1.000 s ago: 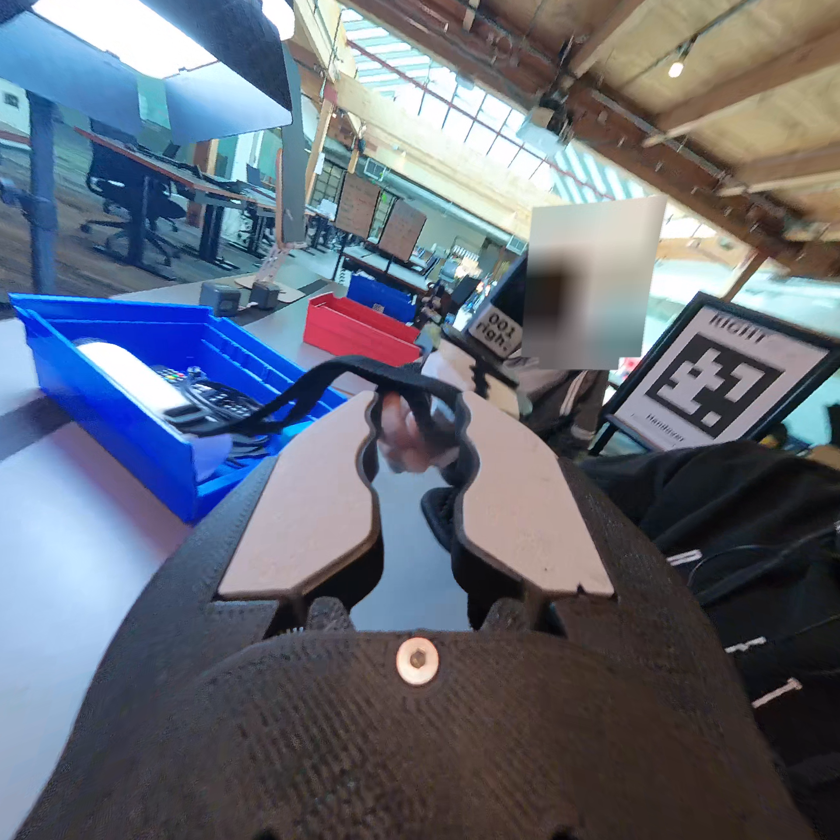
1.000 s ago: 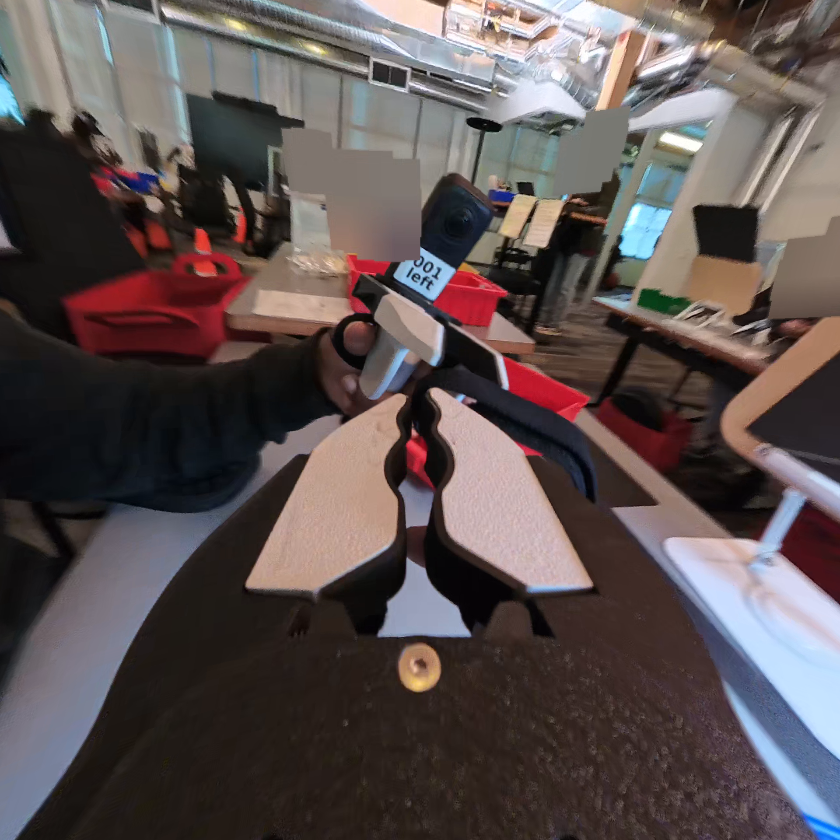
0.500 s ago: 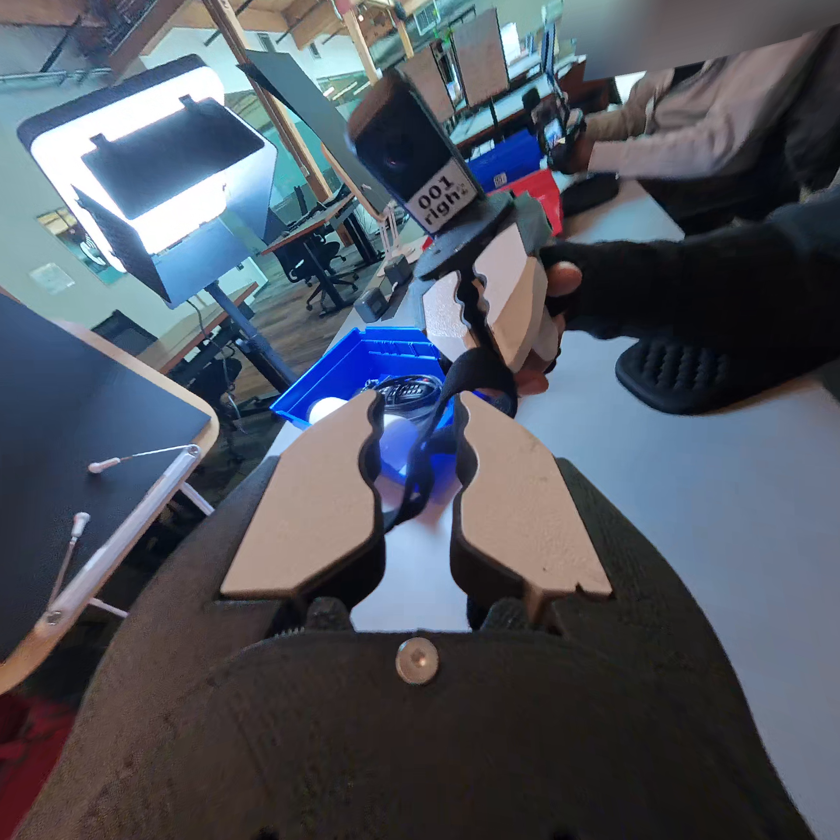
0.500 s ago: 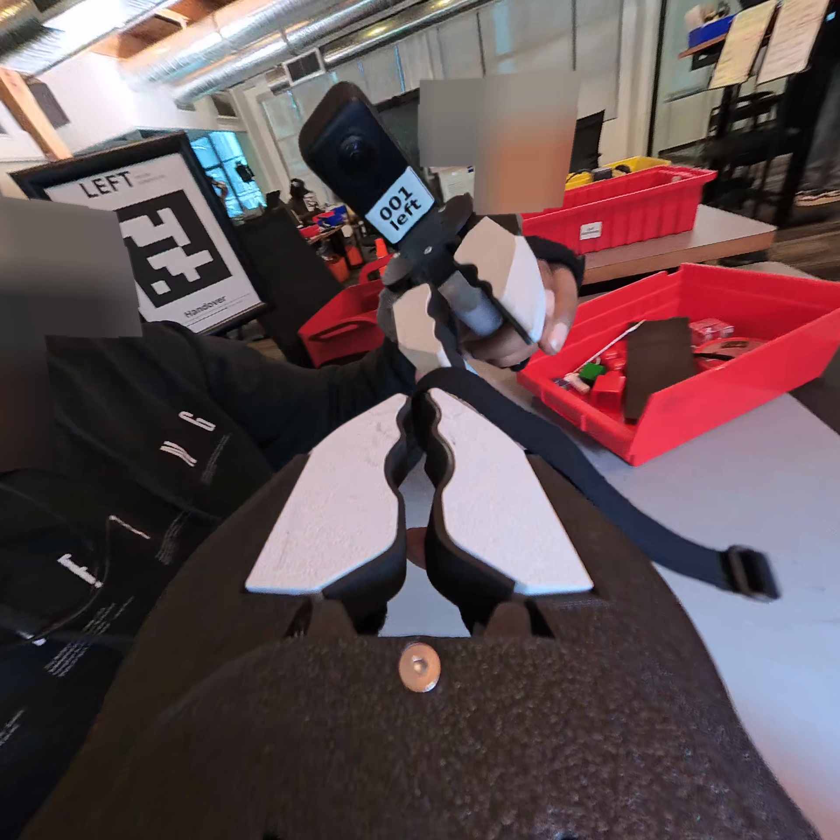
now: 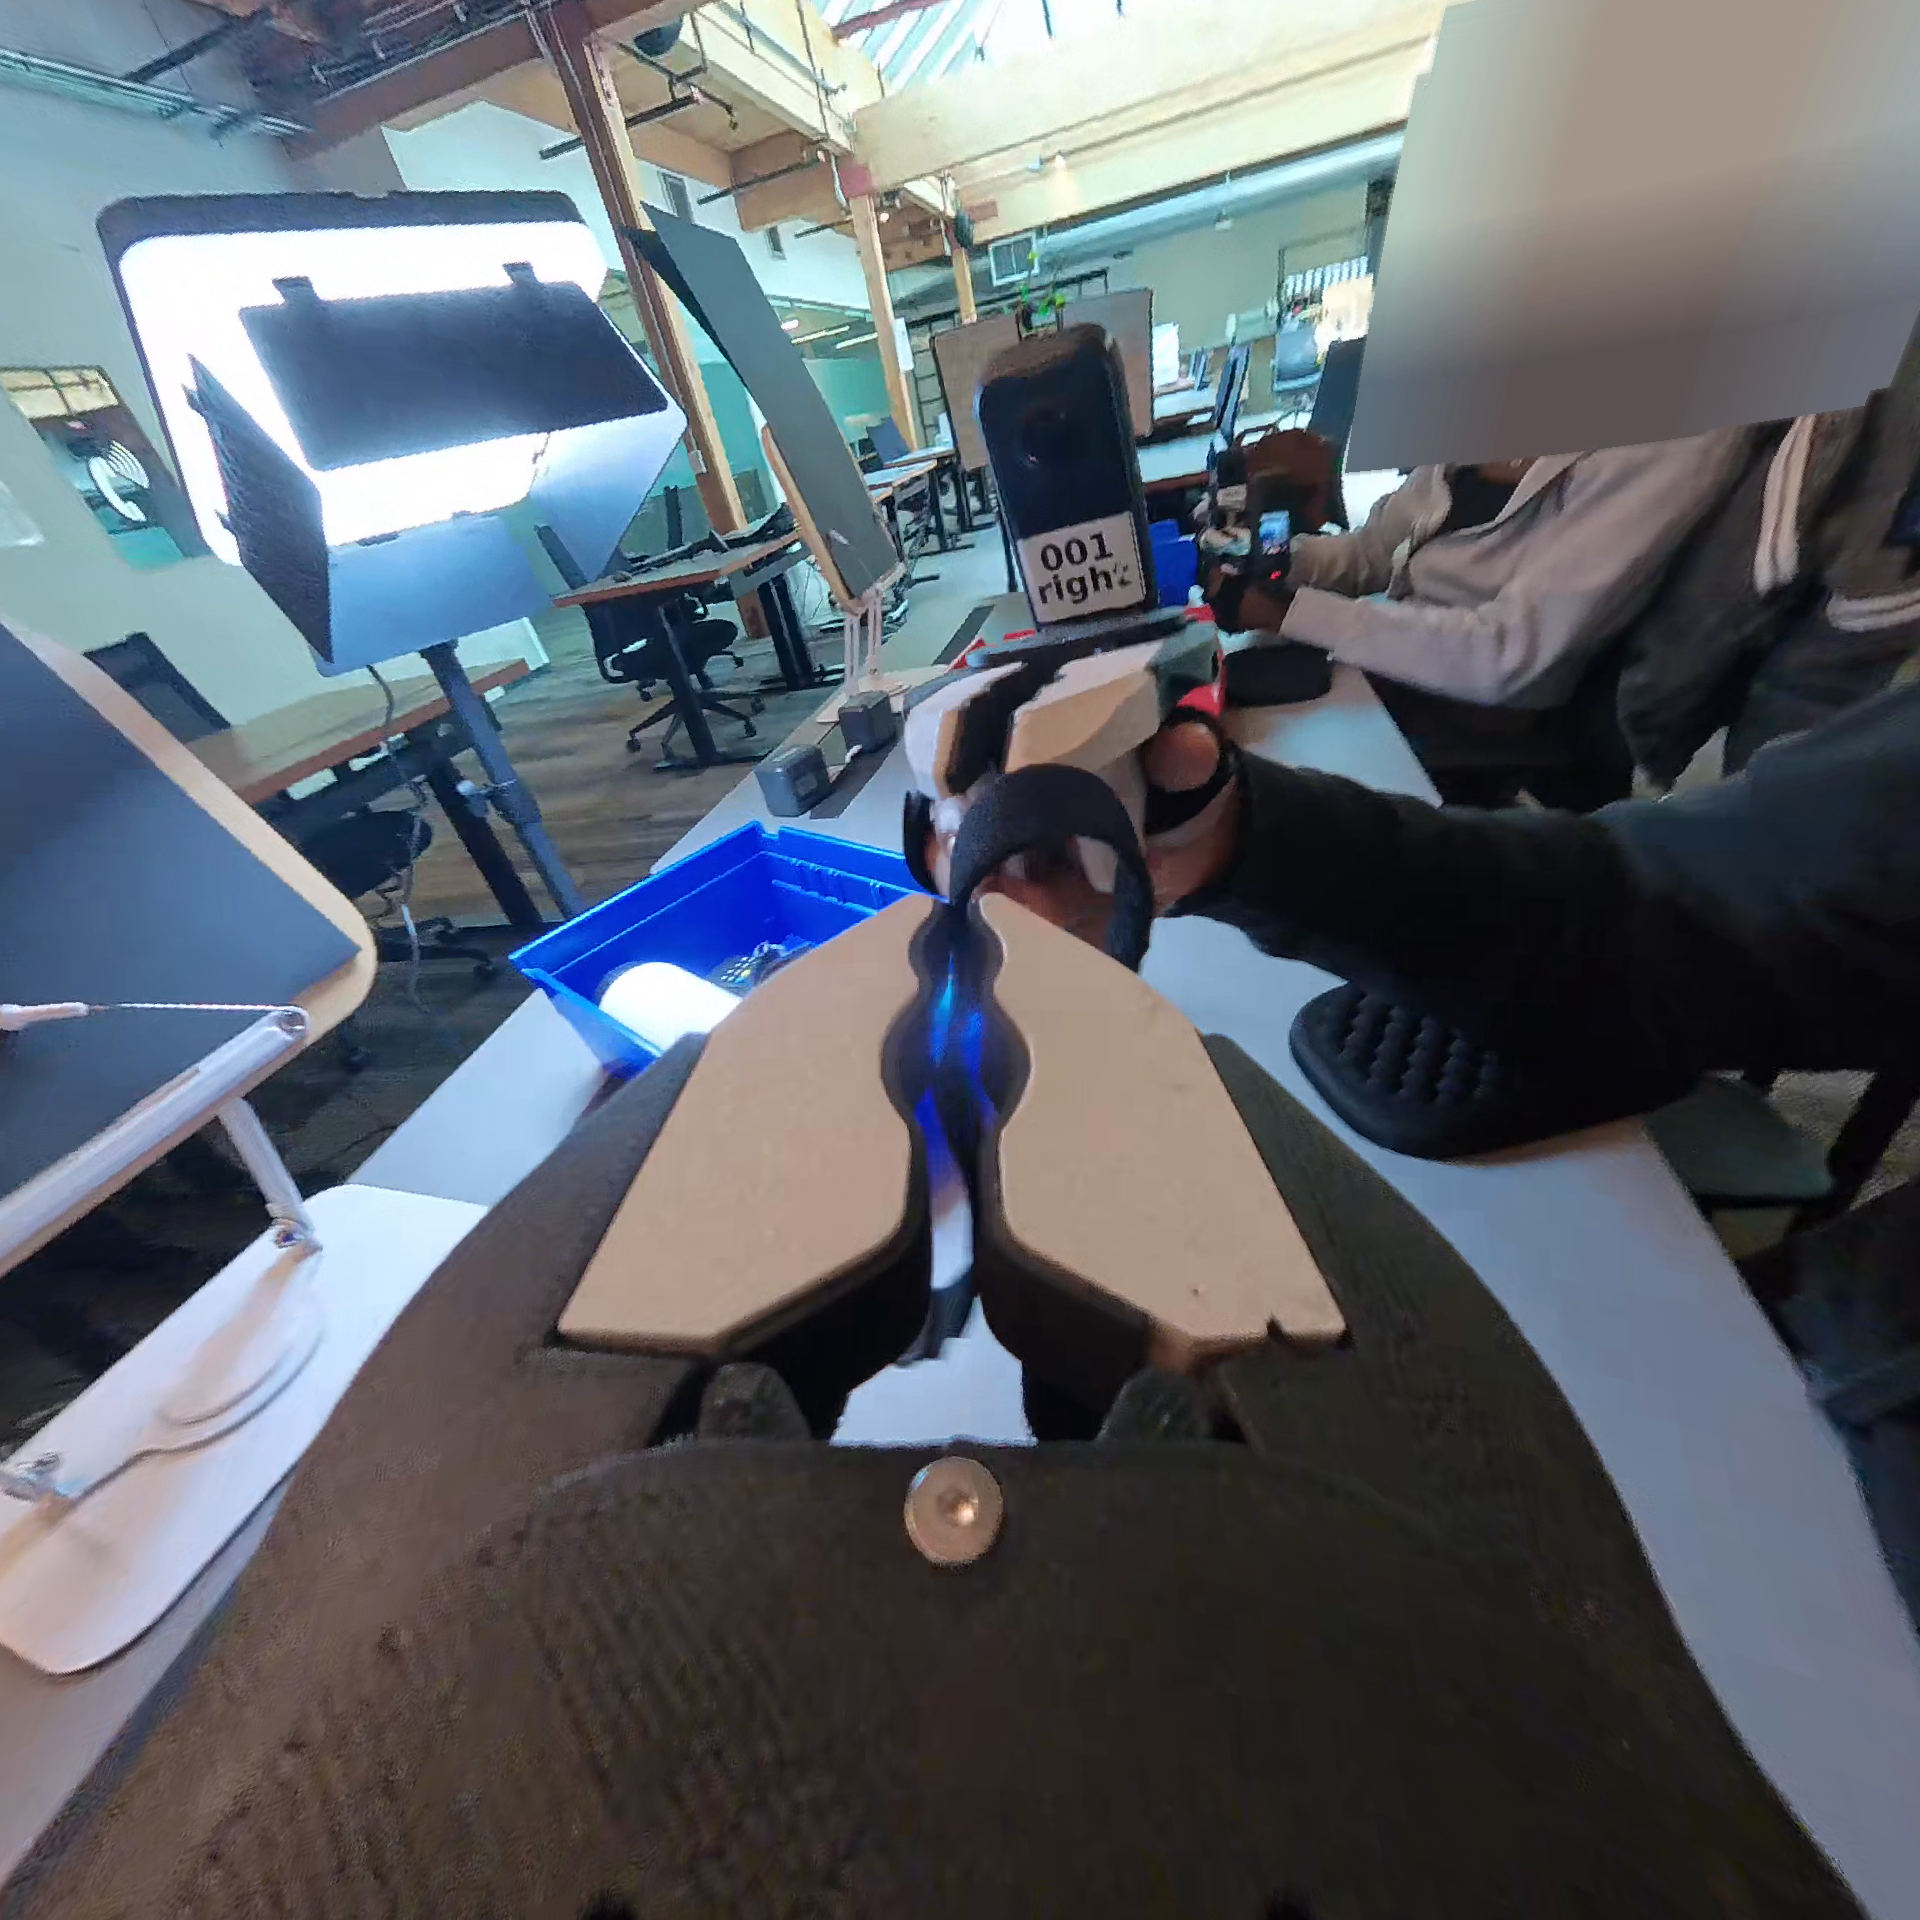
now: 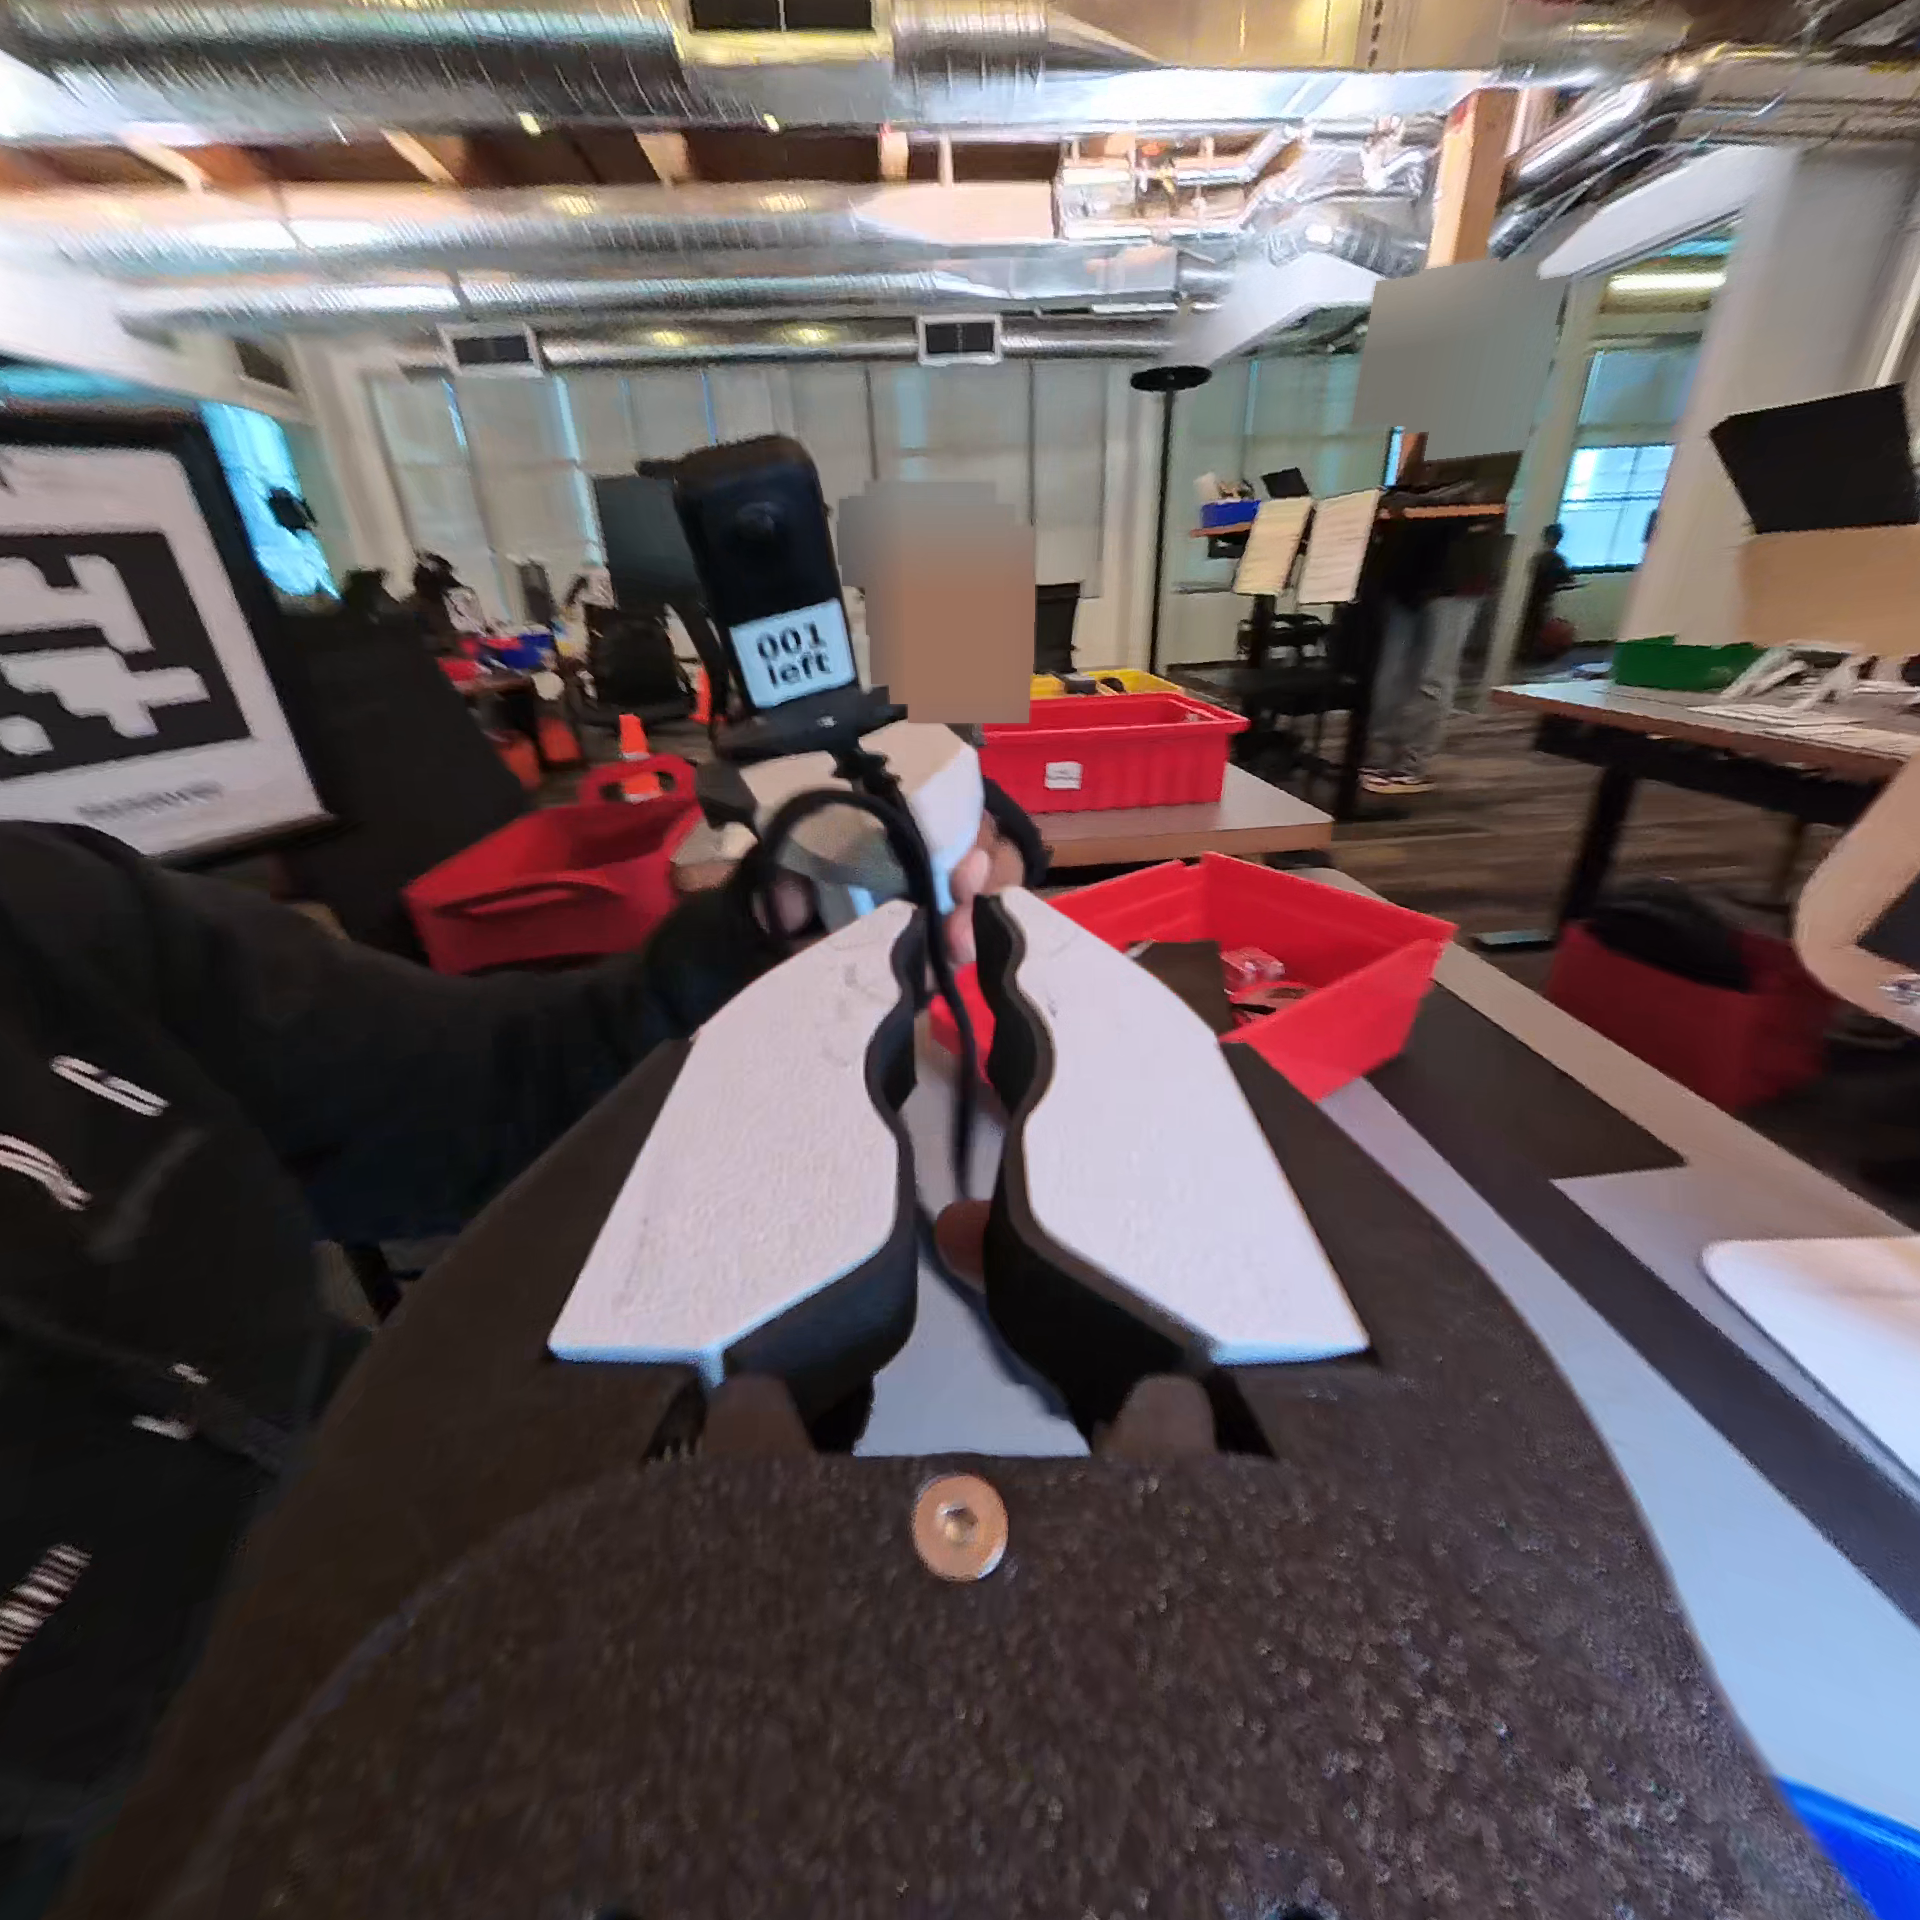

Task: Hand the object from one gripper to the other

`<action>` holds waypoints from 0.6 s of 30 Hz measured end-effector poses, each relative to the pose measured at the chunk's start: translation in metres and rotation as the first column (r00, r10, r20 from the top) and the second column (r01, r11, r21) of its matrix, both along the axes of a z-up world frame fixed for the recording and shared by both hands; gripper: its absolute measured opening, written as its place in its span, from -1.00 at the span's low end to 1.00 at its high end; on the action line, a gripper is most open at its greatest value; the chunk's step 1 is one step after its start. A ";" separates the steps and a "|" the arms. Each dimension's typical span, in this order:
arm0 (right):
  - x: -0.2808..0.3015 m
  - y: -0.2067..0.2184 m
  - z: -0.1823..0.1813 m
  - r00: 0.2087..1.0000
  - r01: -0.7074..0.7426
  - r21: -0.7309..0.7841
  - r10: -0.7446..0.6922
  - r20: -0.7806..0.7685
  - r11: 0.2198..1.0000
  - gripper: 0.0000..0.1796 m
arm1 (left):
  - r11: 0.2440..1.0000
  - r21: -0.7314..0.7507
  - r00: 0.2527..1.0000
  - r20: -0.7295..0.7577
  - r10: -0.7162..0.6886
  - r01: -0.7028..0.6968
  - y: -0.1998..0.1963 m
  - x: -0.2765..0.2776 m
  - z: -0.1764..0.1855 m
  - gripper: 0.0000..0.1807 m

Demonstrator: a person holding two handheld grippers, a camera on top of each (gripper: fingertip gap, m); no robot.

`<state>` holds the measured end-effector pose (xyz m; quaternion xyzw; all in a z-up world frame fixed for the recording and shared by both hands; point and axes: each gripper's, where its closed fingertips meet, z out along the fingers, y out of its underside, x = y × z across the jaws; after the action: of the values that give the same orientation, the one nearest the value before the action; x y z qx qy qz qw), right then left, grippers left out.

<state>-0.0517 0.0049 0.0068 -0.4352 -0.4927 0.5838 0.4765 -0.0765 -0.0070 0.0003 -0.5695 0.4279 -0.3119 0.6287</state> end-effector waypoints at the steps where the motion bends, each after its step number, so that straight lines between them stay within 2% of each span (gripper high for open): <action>1: -0.003 0.001 -0.005 1.000 0.017 0.028 -0.018 0.023 0.999 -0.89 | 1.000 -0.017 1.000 0.013 -0.012 0.012 -0.001 0.000 0.001 -0.98; 3: -0.011 -0.001 -0.018 0.996 0.026 0.077 -0.032 0.079 0.997 -0.85 | 0.998 -0.040 0.999 0.035 -0.040 0.041 -0.003 0.003 0.002 -0.98; 6: -0.023 -0.018 -0.034 0.989 -0.047 0.117 0.029 0.147 0.992 -0.82 | 0.998 -0.054 0.999 0.026 -0.033 0.034 -0.002 0.007 -0.001 -0.98; 8: -0.030 -0.017 -0.041 0.985 -0.018 0.139 -0.007 0.175 0.990 -0.96 | 0.996 -0.059 0.997 0.028 -0.067 0.069 -0.008 0.011 -0.002 -0.97; 12: -0.029 -0.025 -0.039 0.985 -0.061 0.137 0.037 0.170 0.989 -0.97 | 0.996 -0.058 0.997 0.040 -0.066 0.068 -0.008 0.012 -0.001 -0.96; 15: -0.024 -0.029 -0.029 0.988 -0.089 0.105 0.075 0.132 0.990 -0.97 | 0.989 -0.088 0.993 -0.003 -0.117 0.116 -0.010 0.010 -0.011 -0.73; 18: -0.020 -0.028 -0.022 0.992 -0.092 0.081 0.084 0.098 0.992 -0.97 | 0.974 -0.144 0.982 -0.043 -0.185 0.177 -0.014 0.016 -0.027 -0.73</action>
<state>-0.0719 -0.0233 -0.0150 -0.4191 -0.5579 0.5615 0.4448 -0.0605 -0.0211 -0.0268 -0.5793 0.4727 -0.3808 0.5440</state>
